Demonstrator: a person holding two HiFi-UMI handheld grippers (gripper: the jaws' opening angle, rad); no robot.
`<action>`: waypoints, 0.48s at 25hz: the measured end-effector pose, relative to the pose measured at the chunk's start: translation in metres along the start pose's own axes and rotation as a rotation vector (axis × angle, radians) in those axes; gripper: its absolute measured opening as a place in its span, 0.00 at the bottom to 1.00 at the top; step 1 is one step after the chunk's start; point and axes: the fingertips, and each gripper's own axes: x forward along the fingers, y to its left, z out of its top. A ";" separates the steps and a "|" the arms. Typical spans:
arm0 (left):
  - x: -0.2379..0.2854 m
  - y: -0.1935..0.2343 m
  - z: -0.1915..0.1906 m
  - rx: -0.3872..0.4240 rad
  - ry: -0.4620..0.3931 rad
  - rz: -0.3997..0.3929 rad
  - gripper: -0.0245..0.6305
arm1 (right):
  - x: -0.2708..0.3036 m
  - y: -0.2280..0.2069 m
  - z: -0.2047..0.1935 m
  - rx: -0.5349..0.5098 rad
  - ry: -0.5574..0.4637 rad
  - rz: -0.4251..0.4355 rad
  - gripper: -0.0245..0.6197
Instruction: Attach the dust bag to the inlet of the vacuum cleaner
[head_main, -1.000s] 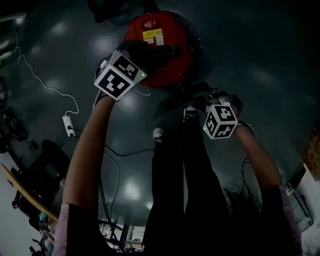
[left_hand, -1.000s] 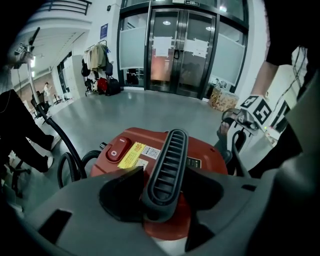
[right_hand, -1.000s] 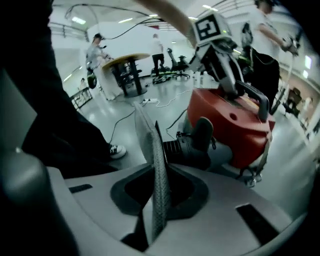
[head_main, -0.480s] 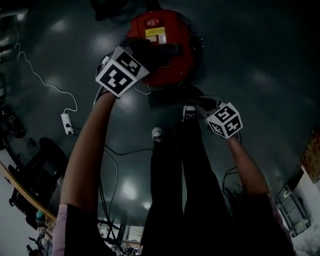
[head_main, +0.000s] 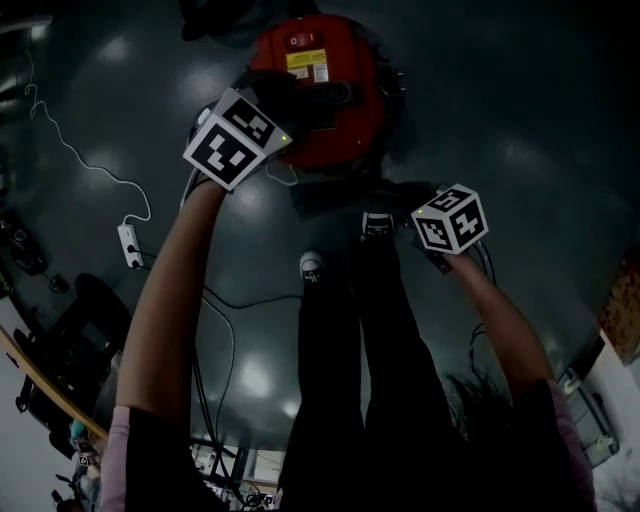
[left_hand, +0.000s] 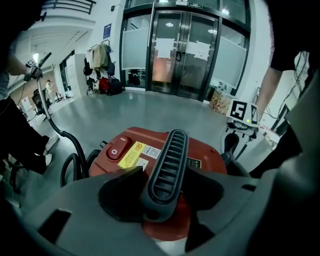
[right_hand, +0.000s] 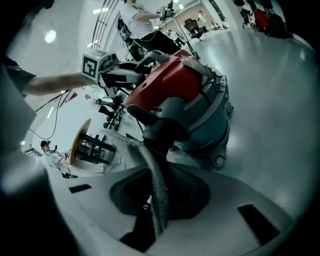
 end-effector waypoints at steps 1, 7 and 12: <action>0.000 0.001 0.000 0.000 -0.002 0.000 0.38 | 0.000 -0.001 0.001 -0.023 -0.005 -0.010 0.13; 0.003 0.001 -0.001 -0.005 -0.016 -0.004 0.38 | -0.001 -0.001 0.009 -0.512 0.050 -0.241 0.15; 0.000 0.002 0.001 -0.008 -0.025 -0.003 0.38 | 0.001 -0.003 0.005 -0.139 -0.079 -0.152 0.14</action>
